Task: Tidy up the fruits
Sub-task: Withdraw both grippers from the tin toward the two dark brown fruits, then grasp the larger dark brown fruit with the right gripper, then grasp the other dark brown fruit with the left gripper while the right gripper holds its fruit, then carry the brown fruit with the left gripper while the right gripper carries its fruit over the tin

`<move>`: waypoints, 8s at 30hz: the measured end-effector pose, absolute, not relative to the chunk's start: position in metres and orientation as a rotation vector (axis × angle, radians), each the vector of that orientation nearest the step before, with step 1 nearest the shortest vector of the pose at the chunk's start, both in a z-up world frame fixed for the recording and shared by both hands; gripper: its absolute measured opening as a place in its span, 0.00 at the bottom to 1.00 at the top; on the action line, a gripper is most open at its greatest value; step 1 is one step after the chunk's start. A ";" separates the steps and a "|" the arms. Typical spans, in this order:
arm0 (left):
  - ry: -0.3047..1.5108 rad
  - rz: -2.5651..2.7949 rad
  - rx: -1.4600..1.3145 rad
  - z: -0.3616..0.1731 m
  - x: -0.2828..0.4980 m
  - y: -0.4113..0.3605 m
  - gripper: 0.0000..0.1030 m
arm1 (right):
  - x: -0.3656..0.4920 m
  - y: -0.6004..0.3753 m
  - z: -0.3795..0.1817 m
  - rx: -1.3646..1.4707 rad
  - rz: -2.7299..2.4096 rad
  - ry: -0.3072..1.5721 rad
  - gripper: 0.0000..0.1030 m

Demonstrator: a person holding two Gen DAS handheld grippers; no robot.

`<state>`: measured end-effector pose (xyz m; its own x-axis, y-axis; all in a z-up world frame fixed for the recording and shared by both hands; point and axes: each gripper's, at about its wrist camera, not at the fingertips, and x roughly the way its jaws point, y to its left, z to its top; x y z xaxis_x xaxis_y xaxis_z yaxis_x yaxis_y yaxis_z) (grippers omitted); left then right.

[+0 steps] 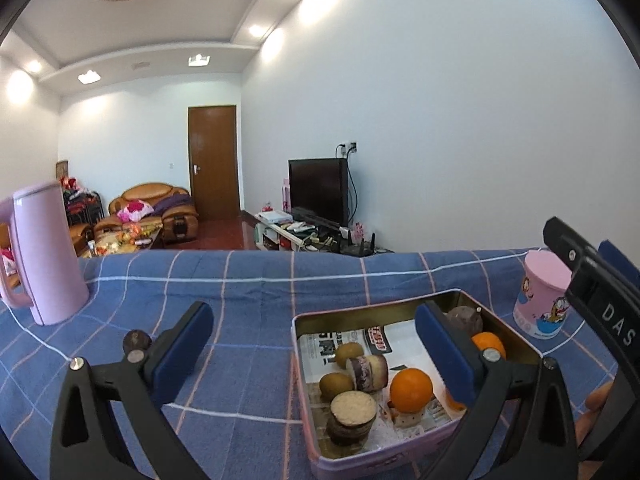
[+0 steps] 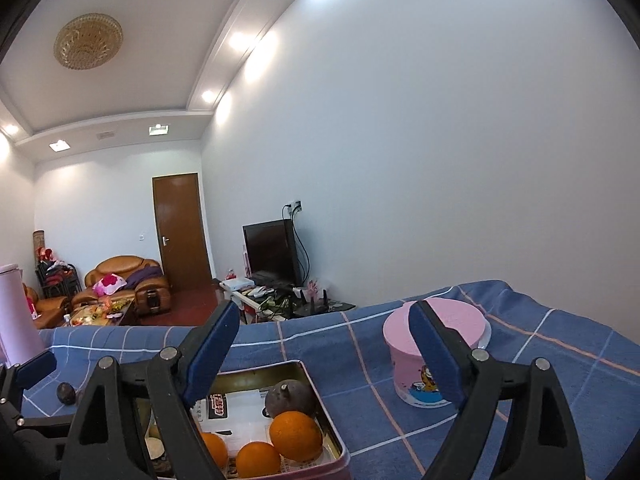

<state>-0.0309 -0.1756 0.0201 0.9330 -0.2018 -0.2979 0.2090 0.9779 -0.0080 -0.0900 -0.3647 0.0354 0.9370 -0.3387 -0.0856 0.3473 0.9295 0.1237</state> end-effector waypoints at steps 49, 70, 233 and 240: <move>0.439 -0.142 0.005 0.009 -0.017 -0.054 1.00 | -0.061 -0.248 0.017 0.259 -0.255 0.279 0.85; 0.584 0.097 -0.111 -0.003 0.068 0.069 1.00 | 0.011 -0.166 0.011 0.145 -0.108 0.430 0.85; 0.508 -0.009 0.009 0.004 -0.016 -0.029 0.38 | -0.050 -0.174 0.011 -0.008 -0.047 0.412 0.37; 0.512 -0.052 0.031 0.004 -0.019 -0.055 0.38 | -0.056 -0.197 0.012 -0.006 -0.073 0.412 0.37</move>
